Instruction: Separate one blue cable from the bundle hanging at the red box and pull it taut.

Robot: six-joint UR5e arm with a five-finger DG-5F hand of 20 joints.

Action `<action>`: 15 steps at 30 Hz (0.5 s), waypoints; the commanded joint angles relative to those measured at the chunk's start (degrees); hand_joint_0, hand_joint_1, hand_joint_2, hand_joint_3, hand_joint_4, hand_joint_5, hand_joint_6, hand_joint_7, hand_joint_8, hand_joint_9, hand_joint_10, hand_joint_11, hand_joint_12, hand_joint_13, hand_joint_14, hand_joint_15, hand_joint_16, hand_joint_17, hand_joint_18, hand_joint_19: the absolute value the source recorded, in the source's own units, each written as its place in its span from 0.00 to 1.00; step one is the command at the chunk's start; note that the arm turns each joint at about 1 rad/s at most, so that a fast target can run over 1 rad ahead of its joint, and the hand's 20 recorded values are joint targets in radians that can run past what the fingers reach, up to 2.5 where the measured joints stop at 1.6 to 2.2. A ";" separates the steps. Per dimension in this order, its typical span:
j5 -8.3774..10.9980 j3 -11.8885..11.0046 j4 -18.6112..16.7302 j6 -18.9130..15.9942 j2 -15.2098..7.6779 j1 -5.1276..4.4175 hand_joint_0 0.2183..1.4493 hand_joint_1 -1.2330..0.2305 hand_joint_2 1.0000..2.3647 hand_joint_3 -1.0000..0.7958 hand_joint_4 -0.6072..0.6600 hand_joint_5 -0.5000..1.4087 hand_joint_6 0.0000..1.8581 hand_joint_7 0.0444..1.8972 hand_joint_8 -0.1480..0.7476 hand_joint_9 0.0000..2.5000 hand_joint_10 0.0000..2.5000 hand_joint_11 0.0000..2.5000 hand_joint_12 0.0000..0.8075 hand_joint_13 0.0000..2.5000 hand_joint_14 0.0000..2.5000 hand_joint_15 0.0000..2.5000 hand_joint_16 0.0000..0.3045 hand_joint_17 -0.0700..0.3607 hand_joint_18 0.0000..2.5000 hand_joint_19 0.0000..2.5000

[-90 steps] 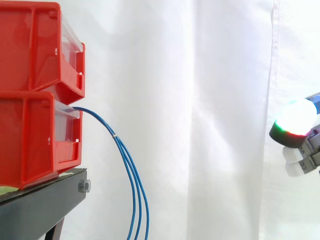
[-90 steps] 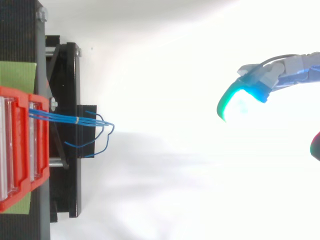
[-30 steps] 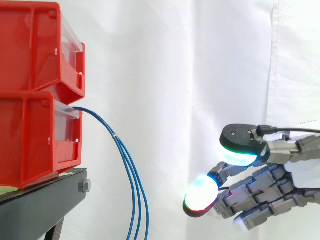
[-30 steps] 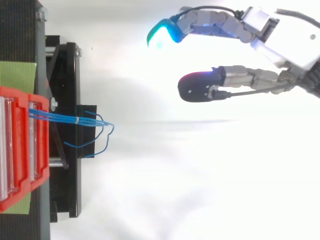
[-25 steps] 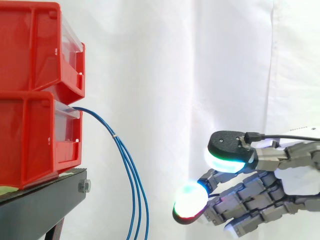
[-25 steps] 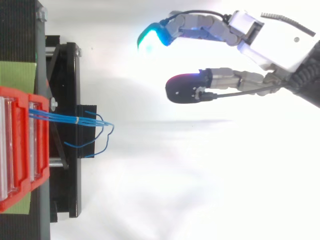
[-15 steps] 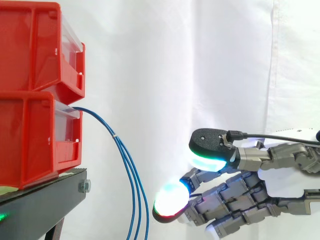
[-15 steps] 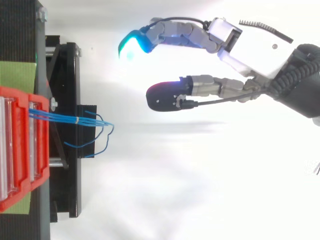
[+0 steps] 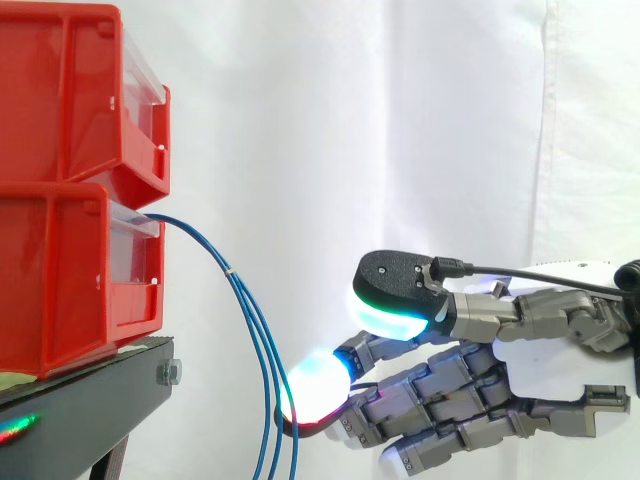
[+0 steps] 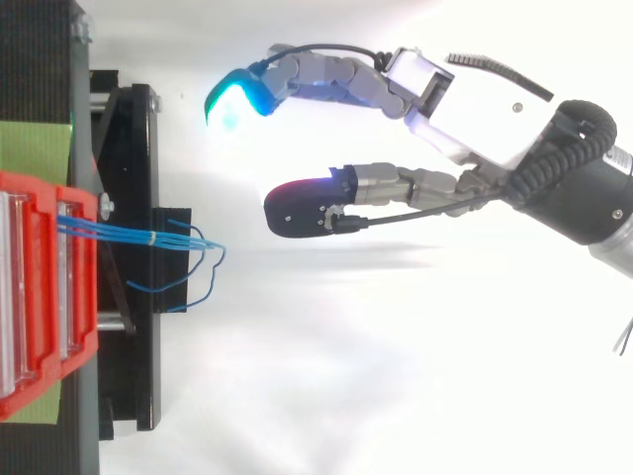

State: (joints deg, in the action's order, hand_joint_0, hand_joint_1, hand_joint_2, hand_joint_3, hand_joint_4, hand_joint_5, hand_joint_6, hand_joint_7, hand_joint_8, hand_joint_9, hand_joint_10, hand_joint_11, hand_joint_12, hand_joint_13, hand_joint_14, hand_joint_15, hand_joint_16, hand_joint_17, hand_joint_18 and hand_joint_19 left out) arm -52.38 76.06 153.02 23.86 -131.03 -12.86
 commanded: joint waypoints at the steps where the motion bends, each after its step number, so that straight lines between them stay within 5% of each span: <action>1: -0.35 -0.48 -0.62 0.57 -0.72 -0.15 0.28 0.48 0.00 0.28 0.67 0.15 0.27 0.39 0.47 0.18 0.00 0.04 0.34 0.09 0.00 0.00 0.12 0.36 0.13 0.10; 9: -1.05 -1.01 -2.82 0.66 -1.60 -0.68 0.28 0.48 0.00 0.28 0.67 0.15 0.27 0.39 0.47 0.18 0.00 0.04 0.34 0.09 0.00 0.00 0.12 0.36 0.13 0.11; 15: -1.05 -3.11 -1.24 0.93 -1.68 -0.85 0.28 0.48 0.00 0.28 0.67 0.15 0.27 0.39 0.47 0.18 0.00 0.04 0.34 0.09 0.00 0.00 0.12 0.36 0.13 0.10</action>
State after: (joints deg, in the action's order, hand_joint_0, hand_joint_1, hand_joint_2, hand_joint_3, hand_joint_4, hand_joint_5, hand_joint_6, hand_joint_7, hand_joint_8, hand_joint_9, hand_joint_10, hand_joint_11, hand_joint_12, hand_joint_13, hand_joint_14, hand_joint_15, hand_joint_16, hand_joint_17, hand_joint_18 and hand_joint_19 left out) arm -53.43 74.12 150.98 24.55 -132.68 -13.63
